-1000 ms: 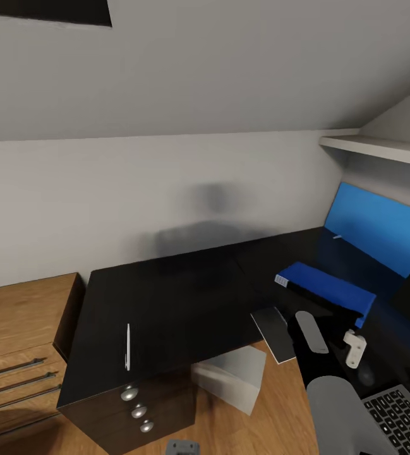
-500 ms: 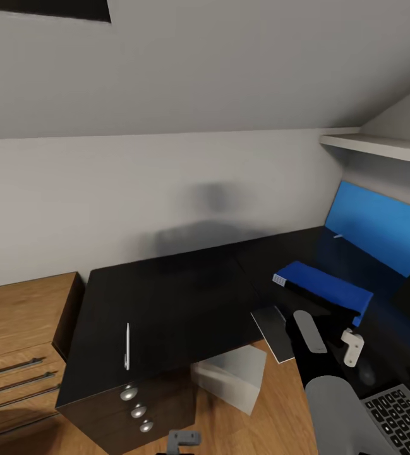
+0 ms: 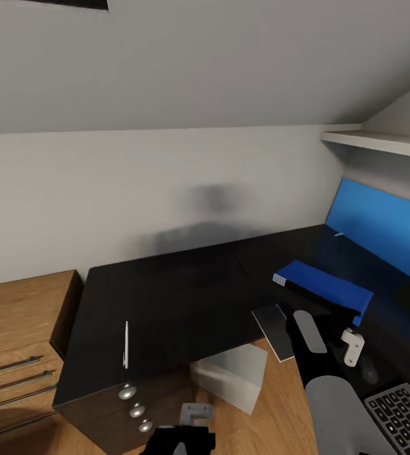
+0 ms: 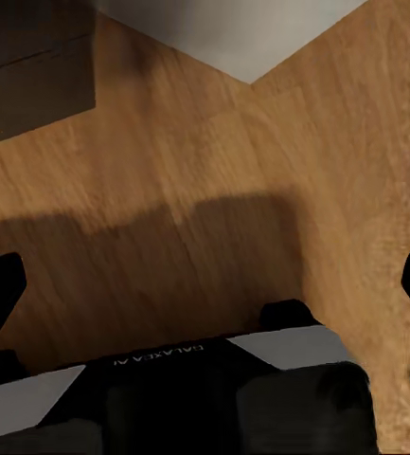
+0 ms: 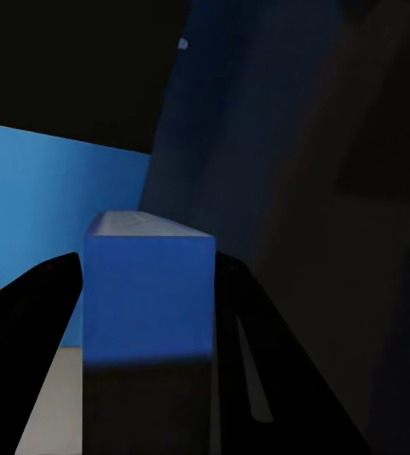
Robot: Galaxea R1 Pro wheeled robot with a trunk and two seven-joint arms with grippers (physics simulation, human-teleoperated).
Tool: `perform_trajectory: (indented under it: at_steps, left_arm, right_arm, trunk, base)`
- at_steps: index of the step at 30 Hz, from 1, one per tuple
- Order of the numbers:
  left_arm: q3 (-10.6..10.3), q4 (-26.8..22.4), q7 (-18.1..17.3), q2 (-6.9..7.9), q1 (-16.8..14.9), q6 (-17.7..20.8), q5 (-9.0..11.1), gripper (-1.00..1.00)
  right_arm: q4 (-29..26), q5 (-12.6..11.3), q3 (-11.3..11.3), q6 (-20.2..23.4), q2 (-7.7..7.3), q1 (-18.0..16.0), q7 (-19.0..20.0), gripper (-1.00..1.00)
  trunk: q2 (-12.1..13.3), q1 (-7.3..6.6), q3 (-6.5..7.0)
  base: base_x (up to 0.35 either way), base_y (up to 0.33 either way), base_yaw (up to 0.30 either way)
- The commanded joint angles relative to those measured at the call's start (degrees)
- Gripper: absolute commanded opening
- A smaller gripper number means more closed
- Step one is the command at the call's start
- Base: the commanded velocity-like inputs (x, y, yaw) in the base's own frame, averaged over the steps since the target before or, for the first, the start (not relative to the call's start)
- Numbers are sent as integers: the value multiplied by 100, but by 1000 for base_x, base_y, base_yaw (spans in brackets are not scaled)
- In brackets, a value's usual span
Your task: In the bedroom, organize the workspace by keeping the computer under the desk, ensuring the monitor is on the desk, placing the keyboard on the desk next to the monitor, placing the mouse on the desk next to the keyboard, moving the folder from the swivel chair onto the desk next to the mouse, stacking the notebook on top of the folder with the pen on top of the notebook, and positioning the swivel chair next to the desk.
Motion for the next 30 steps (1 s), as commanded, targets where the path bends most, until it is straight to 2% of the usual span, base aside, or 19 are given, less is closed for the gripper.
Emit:
perform_trajectory:
  at_steps: [1, 3, 6, 9, 15, 27, 30]
  left_arm:
    - [5, -577, 83, 0, -1, 569, 253, 100]
    - [13, -1191, 196, 0, -1, 1099, 496, 100]
    - [15, -1623, 480, 0, 0, 1431, 699, 100]
    - [15, -1785, 745, 0, 0, 1566, 827, 100]
    - [16, -1692, 944, 0, 0, 1641, 941, 100]
    - [16, -1453, 1001, 22, 0, 1609, 947, 100]
    - [16, -1263, 1003, 24, 0, 1574, 929, 100]
  right_arm:
    - [-9, 51, -9, 0, 2, -5, -50, -100]
    - [-9, 51, -8, 0, 3, -5, -50, -100]
    - [-9, 51, -8, 0, 6, -5, -50, -100]
    - [-7, 51, -8, 0, 7, -5, -50, -100]
    - [-12, 56, 8, 0, 5, -5, -50, -100]
    - [-21, 60, 18, 0, 0, -5, -58, -100]
    - [-22, 60, 19, 0, 0, -5, -66, -100]
  trunk:
    - [-46, 23, -26]
    - [-126, 67, -62]
    - [-247, 133, -116]
    - [-367, 199, -169]
    - [-608, 331, -277]
    - [-1089, 594, -493]
    - [-1209, 660, -546]
  base:
    - [0, 0, 0]
    - [0, 0, 0]
    - [0, 0, 0]
    - [0, 0, 0]
    - [0, 0, 0]
    - [0, 0, 0]
    - [0, 0, 0]
